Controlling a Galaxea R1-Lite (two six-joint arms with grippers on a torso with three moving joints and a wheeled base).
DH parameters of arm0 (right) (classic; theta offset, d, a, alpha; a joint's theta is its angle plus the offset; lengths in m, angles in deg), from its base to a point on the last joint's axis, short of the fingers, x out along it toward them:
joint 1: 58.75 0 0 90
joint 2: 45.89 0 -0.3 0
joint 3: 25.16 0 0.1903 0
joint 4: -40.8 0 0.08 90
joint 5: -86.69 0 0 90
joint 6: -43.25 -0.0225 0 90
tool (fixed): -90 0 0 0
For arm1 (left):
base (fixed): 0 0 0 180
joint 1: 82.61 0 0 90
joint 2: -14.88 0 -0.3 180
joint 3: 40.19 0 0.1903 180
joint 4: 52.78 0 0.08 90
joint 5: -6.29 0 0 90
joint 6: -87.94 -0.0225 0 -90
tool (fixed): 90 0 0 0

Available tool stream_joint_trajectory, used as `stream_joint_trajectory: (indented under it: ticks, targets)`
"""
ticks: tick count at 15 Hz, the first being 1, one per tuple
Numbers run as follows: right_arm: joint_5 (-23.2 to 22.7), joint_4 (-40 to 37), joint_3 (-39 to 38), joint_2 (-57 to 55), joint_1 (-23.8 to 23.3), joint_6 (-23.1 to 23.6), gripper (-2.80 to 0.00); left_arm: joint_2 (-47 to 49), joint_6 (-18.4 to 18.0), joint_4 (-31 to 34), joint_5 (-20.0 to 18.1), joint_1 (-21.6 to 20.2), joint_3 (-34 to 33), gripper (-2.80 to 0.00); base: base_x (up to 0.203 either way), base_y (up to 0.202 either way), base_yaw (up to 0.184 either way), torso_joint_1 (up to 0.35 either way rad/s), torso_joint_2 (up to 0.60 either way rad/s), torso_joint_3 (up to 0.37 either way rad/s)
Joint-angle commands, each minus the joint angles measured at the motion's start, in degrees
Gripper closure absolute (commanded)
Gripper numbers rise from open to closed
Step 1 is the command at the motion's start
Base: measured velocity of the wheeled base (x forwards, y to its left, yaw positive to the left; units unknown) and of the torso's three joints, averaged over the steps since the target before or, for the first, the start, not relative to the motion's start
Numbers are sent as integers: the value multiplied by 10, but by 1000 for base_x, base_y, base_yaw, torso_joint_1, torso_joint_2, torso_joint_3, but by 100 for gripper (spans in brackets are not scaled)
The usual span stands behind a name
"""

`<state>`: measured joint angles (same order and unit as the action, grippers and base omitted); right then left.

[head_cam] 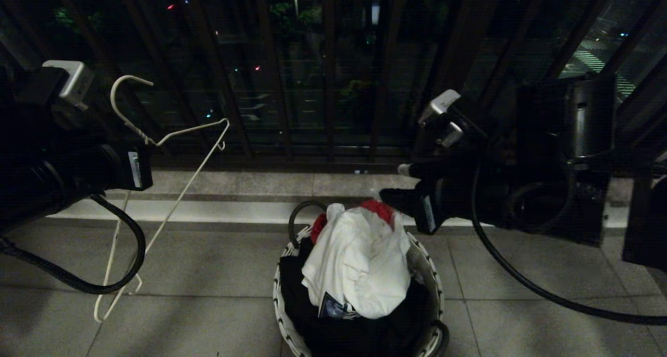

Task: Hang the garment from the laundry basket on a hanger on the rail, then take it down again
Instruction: Hang the clothes rack on the clothesline

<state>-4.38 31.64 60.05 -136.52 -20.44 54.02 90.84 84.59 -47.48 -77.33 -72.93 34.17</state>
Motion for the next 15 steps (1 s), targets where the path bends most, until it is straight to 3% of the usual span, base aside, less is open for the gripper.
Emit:
stream_joint_trajectory:
  ticks: [1,3,6,9,11,15]
  targets:
    - [21,-8,-38,68,13,-27,0,1,0,13,-1,5,0,0,0,0,0,0,0,0]
    - [69,-46,-62,120,49,-88,0,-3,2,36,-1,25,0,0,0,0,0,0,0,0]
    - [83,-123,-79,176,99,-174,0,-14,17,108,-7,85,2,0,0,0,0,0,0,0]
    - [58,-163,-77,178,99,-168,0,-25,26,196,-62,126,5,0,0,0,0,0,0,0]
    - [46,-167,-79,179,99,-168,0,-26,25,270,-100,130,24,0,0,0,0,0,0,0]
    - [36,-181,-81,183,100,-158,0,-37,21,299,-103,131,36,0,0,0,0,0,0,0]
